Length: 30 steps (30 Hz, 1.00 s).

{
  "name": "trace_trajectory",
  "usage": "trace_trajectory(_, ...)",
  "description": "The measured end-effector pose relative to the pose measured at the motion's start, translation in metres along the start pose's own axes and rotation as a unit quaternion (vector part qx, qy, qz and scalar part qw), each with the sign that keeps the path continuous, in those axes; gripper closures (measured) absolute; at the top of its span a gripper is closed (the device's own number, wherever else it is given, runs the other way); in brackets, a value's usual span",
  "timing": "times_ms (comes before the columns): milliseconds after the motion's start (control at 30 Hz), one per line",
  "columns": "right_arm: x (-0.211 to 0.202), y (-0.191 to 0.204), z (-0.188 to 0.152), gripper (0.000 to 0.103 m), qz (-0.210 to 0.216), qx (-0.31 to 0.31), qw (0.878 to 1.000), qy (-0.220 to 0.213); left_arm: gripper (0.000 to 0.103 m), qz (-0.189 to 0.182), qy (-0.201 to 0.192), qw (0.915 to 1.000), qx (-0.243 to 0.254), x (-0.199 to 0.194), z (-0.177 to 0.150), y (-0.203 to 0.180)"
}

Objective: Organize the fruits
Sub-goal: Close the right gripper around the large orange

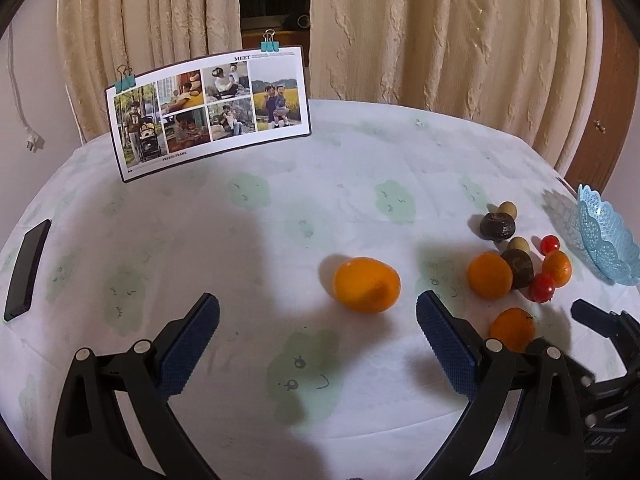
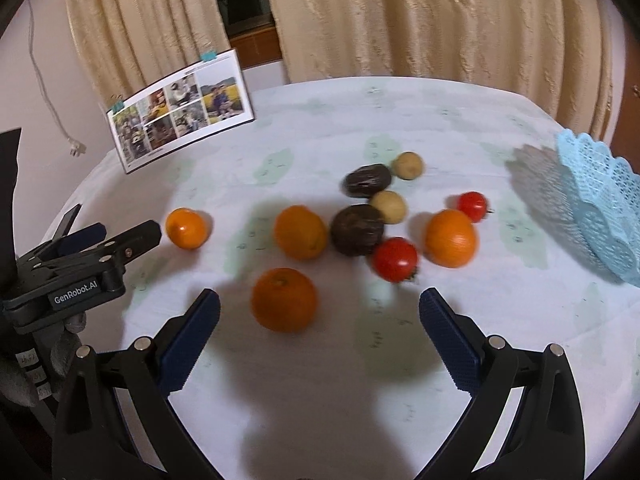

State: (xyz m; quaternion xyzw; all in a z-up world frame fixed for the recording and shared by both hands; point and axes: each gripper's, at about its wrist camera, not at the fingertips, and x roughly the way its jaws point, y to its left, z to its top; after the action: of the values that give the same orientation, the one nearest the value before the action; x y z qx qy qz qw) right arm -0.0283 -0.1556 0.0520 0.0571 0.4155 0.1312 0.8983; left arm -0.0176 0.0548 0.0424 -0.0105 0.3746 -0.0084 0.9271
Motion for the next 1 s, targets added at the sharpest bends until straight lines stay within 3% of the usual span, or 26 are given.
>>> trace_trajectory(633,0.010,0.008,0.002,0.004,0.003,-0.001,1.000,-0.003,0.005,0.014,0.000,0.9999,-0.005,0.003,0.001,0.006)
trace_trajectory(833,0.024,0.018,0.002,0.035,0.012,-0.019,1.000,0.019,0.005,0.014,0.001,0.9999,-0.002,0.004,0.000,0.004)
trace_trajectory(900,0.031,0.019,0.000,0.056,0.019,-0.018,0.999,0.034,0.005,0.014,0.001,0.9999,-0.001,0.004,0.000,0.004)
trace_trajectory(1000,0.027,0.019,-0.001,0.062,0.018,-0.017,0.999,0.029,0.005,0.016,0.003,0.9999,0.000,0.006,-0.001,0.003)
